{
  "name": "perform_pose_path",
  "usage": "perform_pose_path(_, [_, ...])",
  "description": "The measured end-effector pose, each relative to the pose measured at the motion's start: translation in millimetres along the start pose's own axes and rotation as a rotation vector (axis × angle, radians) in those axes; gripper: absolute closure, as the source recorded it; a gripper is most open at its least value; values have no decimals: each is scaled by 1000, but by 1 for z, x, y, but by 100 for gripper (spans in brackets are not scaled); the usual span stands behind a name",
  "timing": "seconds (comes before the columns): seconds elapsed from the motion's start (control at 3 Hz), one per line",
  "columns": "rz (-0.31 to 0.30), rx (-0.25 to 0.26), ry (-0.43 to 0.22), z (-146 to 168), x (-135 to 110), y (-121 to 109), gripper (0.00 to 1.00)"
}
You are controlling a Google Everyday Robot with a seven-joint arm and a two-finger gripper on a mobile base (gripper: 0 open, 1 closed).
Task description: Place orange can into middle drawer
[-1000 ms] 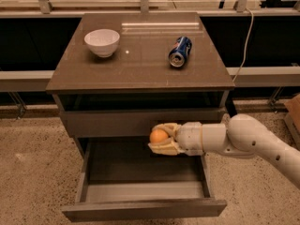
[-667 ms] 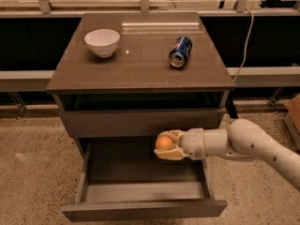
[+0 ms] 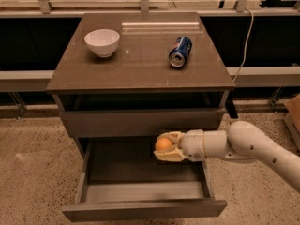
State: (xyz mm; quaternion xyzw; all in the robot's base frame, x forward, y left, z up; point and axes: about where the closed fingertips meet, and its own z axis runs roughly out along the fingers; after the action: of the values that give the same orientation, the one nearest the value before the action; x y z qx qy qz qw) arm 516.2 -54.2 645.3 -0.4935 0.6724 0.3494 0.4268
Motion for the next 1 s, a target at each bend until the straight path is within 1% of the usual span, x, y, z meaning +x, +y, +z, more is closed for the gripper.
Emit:
perform_pose_path(0.33, [-22,38,44,21,32,0,100])
perform_pose_path(0.67, [-78,42,96,47,96,4,100])
perform_pose_path(1.0, [-119,8,119,72,147,5,100])
